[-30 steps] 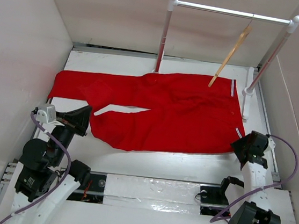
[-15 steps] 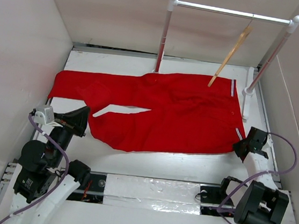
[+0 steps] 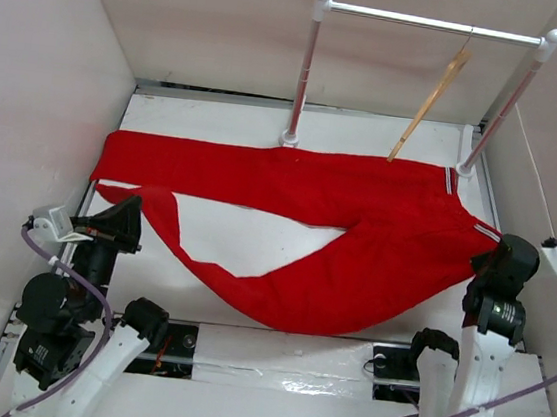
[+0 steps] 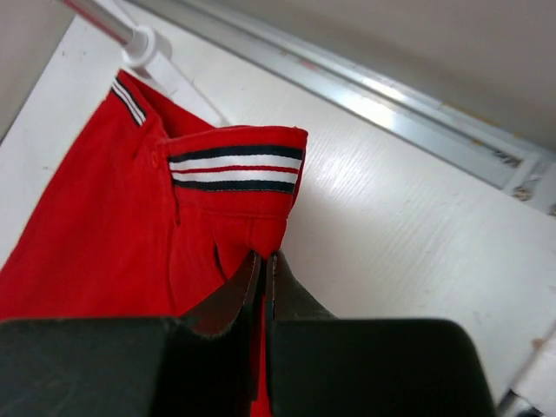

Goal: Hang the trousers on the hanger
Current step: Fold the trousers at the center of the board.

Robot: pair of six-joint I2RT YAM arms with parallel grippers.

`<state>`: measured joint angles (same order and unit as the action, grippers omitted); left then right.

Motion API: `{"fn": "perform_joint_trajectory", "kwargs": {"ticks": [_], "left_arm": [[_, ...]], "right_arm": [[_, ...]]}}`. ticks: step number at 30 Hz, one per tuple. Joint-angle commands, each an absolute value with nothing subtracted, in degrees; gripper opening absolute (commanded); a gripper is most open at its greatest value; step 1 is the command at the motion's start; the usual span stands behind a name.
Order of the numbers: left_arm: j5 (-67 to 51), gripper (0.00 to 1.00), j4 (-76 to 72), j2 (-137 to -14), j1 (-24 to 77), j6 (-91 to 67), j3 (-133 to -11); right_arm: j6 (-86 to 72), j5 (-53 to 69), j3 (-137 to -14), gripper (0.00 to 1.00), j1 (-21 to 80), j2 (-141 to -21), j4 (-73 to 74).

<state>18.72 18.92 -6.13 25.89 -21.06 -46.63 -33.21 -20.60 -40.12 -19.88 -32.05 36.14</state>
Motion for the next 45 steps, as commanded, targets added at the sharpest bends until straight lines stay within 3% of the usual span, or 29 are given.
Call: {"fn": "perform_joint_trajectory", "kwargs": {"ticks": [1, 8, 13, 18, 23, 29, 37, 45], "left_arm": [[23.81, 0.00, 17.05, -6.15, 26.19, -21.18, -49.39], [31.19, 0.00, 17.84, -7.91, 27.77, -19.25, -52.11], [38.13, 0.00, 19.34, -9.40, 30.23, -19.25, -52.03], [44.11, 0.00, 20.13, -13.00, 30.94, -21.62, -51.42], [48.51, 0.00, 21.71, -26.96, 30.94, -22.75, -51.41], [48.10, 0.00, 20.30, -44.45, 20.59, -23.64, -54.84], [28.84, 0.00, 19.24, -61.31, -11.20, -31.36, -51.50], [41.04, 0.00, 26.10, -73.73, -12.39, -31.20, -65.01]], "right_arm": [[-30.68, -29.17, -45.34, 0.00, -20.65, -27.27, 43.32], [-27.25, -30.85, -51.67, 0.03, -20.65, -19.17, 50.53], [-23.03, -31.47, -53.53, 0.04, -20.65, -21.08, 48.70], [-21.35, -26.99, -54.75, 0.03, -20.65, -36.94, 38.08], [-21.01, -24.26, -58.53, 0.03, -20.65, -49.55, 32.52], [-19.25, -18.20, -60.20, 0.05, -20.65, -53.61, 26.03], [-21.18, -15.30, -62.76, 0.04, -18.90, -61.70, 24.00], [-23.47, -11.69, -62.74, 0.04, -18.29, -66.52, 18.80]]}}
